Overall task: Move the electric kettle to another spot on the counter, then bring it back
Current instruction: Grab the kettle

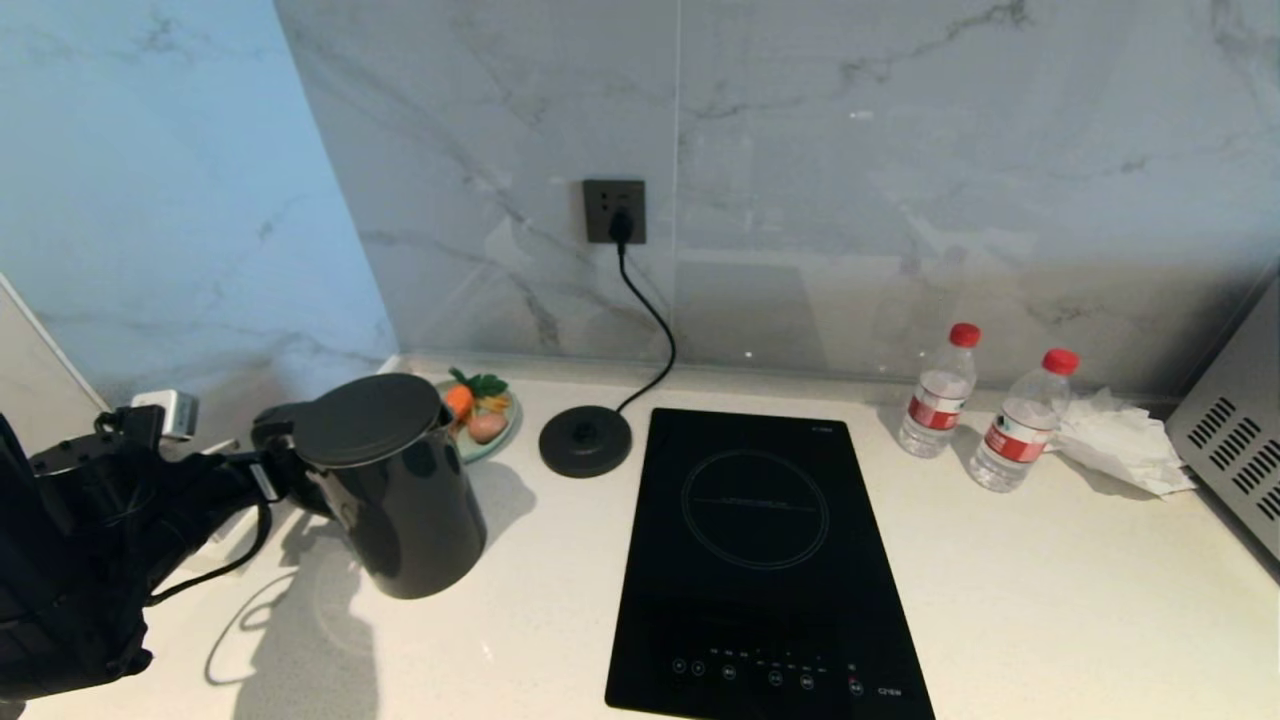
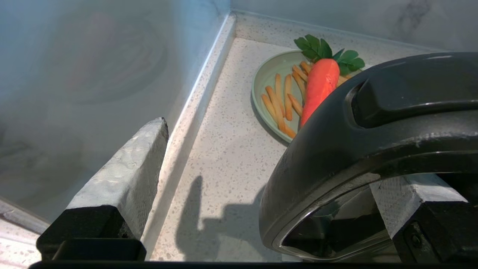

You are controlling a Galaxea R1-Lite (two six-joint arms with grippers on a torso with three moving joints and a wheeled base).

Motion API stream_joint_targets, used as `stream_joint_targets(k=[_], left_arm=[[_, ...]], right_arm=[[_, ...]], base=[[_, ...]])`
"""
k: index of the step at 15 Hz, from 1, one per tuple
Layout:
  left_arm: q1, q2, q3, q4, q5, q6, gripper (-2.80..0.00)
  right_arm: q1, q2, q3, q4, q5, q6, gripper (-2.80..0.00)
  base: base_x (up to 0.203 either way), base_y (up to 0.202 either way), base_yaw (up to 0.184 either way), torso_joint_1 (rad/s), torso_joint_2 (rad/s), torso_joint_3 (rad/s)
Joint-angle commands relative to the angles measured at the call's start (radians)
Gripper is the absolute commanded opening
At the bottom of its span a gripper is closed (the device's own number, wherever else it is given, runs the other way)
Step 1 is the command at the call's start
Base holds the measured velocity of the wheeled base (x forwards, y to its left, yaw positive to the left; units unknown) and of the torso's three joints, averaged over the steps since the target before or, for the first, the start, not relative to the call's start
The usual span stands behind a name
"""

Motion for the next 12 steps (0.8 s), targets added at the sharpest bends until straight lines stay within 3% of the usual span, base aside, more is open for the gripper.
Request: stream_joint_targets(k=[1,2,3,12], left_arm=[[-0.008,-0.003,-0.003,-0.009,-0.002,-0.001,0.0],[-0.011,-0.001,-0.003,-0.009,0.0,-0.001,0.0],[-0.01,0.0,-0.005,-0.009,0.005,-0.001,-2.8],[-0.008,-0.002,-0.003,-0.009,0.022,-0.003,-2.8]], right_arm=[[0.0,0.0,0.001,0.0,0.0,0.0,-2.8],[0.0,0.0,0.0,0.0,0.0,0.0,-2.8],[0.0,0.0,0.0,0.0,0.0,0.0,-2.8],[0.0,0.0,0.0,0.0,0.0,0.0,-2.8]], base=[[0.0,0.0,0.0,0.0,0.0,0.0],[0.0,0.0,0.0,0.0,0.0,0.0],[0.0,0.0,0.0,0.0,0.0,0.0],[0.0,0.0,0.0,0.0,0.0,0.0]])
